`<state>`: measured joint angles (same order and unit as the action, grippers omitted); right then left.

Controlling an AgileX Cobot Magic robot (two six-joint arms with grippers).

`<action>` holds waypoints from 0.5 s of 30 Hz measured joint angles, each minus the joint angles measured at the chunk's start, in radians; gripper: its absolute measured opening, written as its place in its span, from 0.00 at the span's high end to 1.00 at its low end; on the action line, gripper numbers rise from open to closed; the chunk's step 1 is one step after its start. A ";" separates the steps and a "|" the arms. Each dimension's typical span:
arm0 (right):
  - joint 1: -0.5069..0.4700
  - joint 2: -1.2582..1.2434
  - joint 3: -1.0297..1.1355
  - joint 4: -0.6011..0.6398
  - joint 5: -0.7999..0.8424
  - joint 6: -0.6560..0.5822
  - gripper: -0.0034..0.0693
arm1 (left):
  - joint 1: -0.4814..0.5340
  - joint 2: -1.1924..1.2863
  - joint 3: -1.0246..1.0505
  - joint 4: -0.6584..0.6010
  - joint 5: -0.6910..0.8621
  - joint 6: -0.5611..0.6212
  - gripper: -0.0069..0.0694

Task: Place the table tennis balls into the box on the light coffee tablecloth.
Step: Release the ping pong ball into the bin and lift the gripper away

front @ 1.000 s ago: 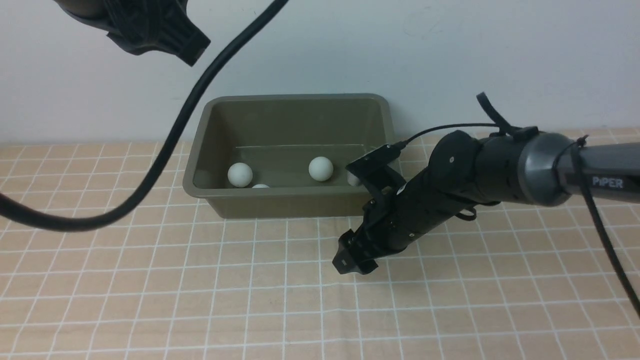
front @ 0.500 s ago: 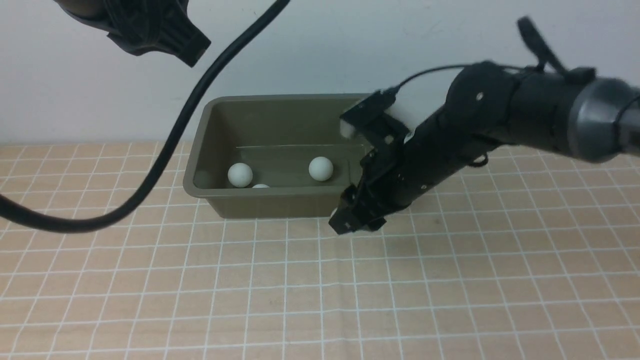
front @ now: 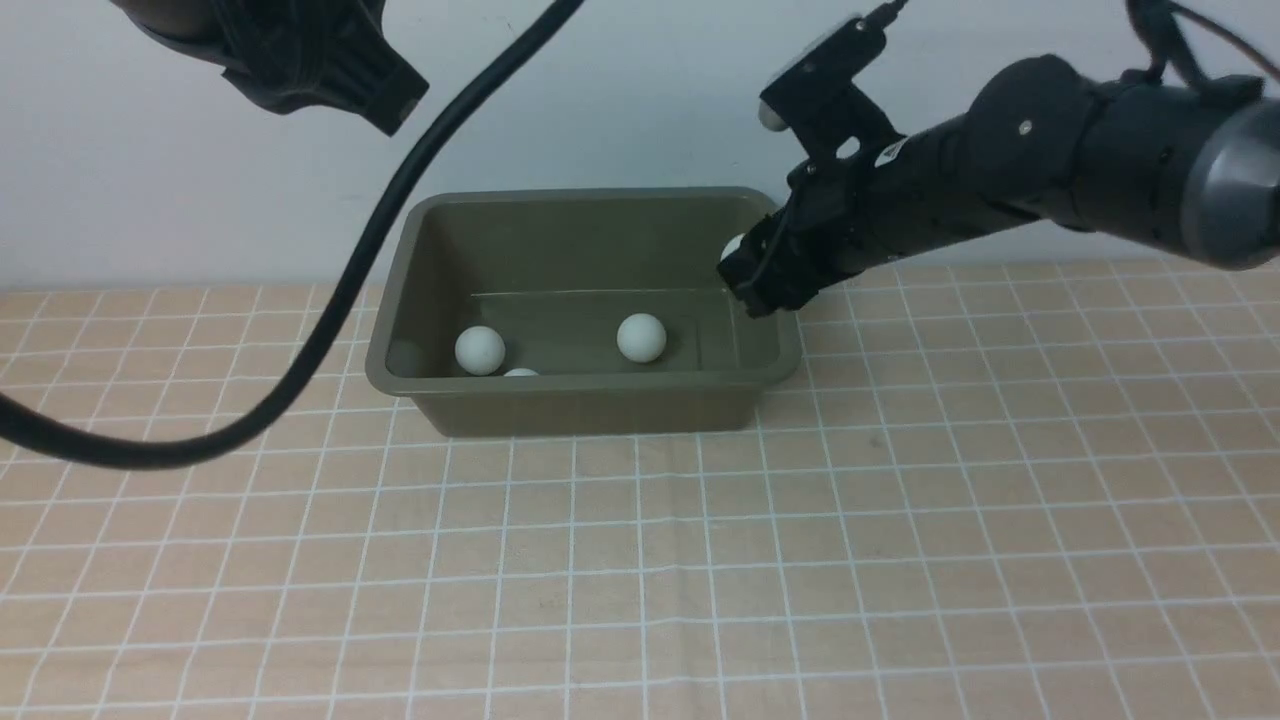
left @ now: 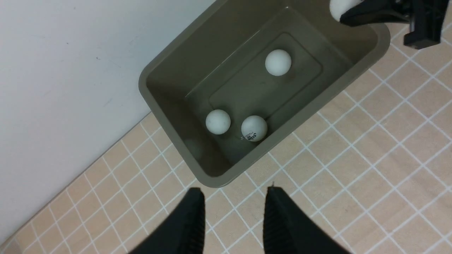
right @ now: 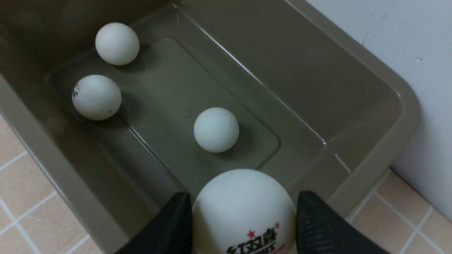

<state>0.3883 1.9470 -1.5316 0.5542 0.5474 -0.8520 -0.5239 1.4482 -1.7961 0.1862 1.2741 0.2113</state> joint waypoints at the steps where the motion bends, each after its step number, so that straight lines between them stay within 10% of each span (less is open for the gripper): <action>1: 0.000 0.017 -0.011 0.021 0.000 -0.024 0.48 | 0.000 0.000 0.000 -0.005 0.000 0.000 0.67; 15: -0.007 0.017 -0.038 0.128 -0.078 -0.131 0.16 | 0.000 0.000 0.000 -0.017 0.000 0.000 0.67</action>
<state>0.3818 1.9641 -1.5693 0.6826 0.4698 -0.9828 -0.5239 1.4482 -1.7961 0.1691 1.2741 0.2113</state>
